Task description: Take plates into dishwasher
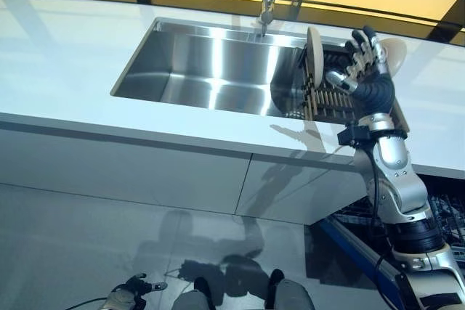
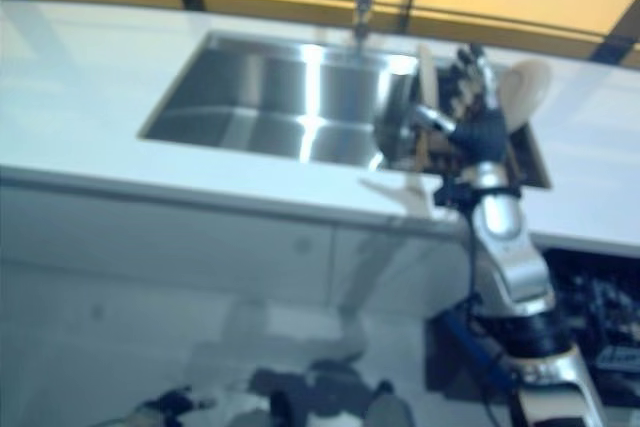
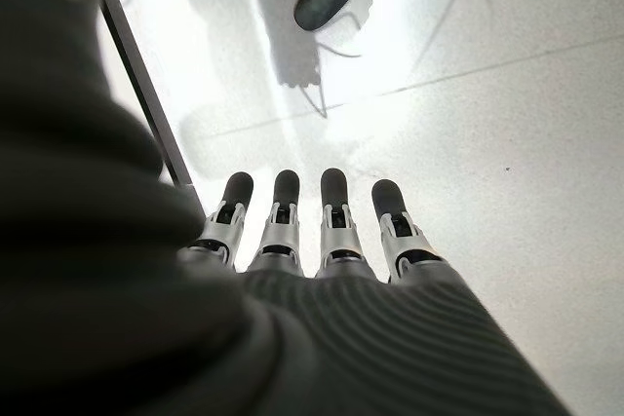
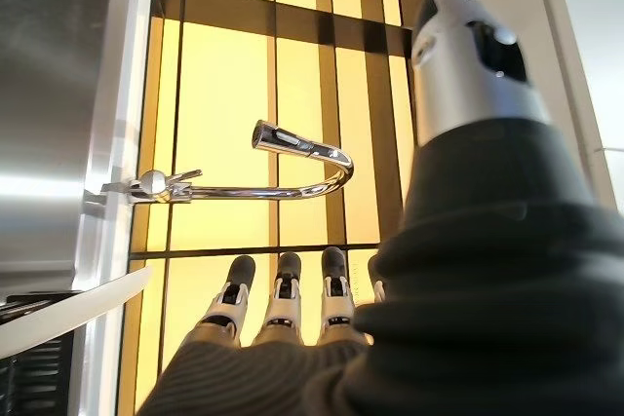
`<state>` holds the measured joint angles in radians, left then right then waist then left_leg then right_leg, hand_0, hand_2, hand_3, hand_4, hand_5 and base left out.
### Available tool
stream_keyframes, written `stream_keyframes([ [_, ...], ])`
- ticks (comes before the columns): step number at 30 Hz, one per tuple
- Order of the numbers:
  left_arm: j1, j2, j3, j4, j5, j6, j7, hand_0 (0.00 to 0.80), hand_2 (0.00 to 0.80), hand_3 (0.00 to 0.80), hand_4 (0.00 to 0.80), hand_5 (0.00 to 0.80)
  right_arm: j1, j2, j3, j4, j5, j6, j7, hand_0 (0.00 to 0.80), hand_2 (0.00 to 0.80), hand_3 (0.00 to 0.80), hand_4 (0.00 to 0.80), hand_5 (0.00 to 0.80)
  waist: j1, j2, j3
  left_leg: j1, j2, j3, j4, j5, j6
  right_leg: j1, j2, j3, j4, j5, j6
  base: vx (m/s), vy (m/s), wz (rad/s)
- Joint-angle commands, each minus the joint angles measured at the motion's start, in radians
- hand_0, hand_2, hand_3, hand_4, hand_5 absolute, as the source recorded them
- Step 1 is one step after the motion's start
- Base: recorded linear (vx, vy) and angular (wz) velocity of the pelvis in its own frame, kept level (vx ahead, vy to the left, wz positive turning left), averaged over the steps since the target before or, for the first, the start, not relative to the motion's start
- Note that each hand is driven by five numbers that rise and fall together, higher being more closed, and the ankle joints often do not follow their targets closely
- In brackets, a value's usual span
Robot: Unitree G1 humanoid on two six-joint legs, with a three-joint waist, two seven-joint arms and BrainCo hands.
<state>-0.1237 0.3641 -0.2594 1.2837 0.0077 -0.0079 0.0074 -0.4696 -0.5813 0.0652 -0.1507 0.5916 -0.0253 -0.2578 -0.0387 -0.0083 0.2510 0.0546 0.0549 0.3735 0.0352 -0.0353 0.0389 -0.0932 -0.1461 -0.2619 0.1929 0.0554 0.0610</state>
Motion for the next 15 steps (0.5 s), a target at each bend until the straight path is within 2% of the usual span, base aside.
stream_keyframes([
  [1, -0.013, -0.01, 0.002, -0.001, 0.008, -0.019, 0.0, 0.0, 0.0, 0.0, 0.0, 0.0, -0.055, -0.029, 0.001, 0.026, -0.002, -0.067, -0.012, 0.0, 0.0, 0.0, 0.0, 0.0, -0.037, -0.014, -0.052, -0.023, -0.068, -0.055, -0.006, -0.088, 0.016, 0.014, 0.09, 0.057, -0.059, -0.087, 0.025, 0.084, 0.134, -0.12],
  [4, -0.022, -0.036, -0.019, -0.028, 0.007, -0.023, -0.003, 0.0, 0.0, 0.0, 0.0, 0.0, -0.052, -0.031, -0.01, 0.036, 0.006, -0.071, -0.015, 0.0, 0.0, 0.0, 0.0, 0.0, -0.043, -0.029, -0.052, 0.0, -0.102, -0.043, -0.037, -0.087, 0.021, -0.023, 0.147, 0.057, -0.134, -0.053, 0.051, 0.069, 0.097, 0.03],
  [7, -0.027, -0.058, -0.034, -0.054, 0.034, -0.031, -0.022, 0.0, 0.0, 0.0, 0.0, 0.0, -0.039, -0.039, -0.029, 0.032, 0.01, -0.063, -0.022, 0.0, 0.0, 0.0, 0.0, 0.0, -0.049, -0.036, -0.055, 0.013, -0.128, -0.076, -0.038, -0.097, 0.032, -0.042, 0.174, 0.107, -0.183, 0.001, 0.061, 0.117, 0.04, 0.04],
  [10, -0.031, -0.066, -0.06, -0.056, 0.058, -0.033, -0.041, 0.0, 0.0, 0.0, 0.0, 0.0, -0.022, -0.041, -0.046, 0.013, 0.003, -0.049, -0.03, 0.0, 0.0, 0.0, 0.0, 0.0, -0.053, -0.036, -0.062, 0.02, -0.142, -0.104, -0.022, -0.116, 0.047, -0.048, 0.17, 0.141, -0.211, 0.038, 0.066, 0.145, 0.002, 0.19],
  [15, -0.017, -0.066, -0.07, -0.022, 0.059, -0.04, -0.045, 0.0, 0.0, 0.0, 0.0, 0.0, 0.008, -0.034, -0.062, -0.019, -0.014, -0.032, -0.038, 0.0, 0.0, 0.0, 0.0, 0.0, -0.047, -0.038, -0.062, 0.021, -0.142, -0.084, 0.063, -0.174, 0.066, -0.05, 0.136, 0.146, -0.28, 0.054, 0.065, 0.187, -0.068, 0.05],
])
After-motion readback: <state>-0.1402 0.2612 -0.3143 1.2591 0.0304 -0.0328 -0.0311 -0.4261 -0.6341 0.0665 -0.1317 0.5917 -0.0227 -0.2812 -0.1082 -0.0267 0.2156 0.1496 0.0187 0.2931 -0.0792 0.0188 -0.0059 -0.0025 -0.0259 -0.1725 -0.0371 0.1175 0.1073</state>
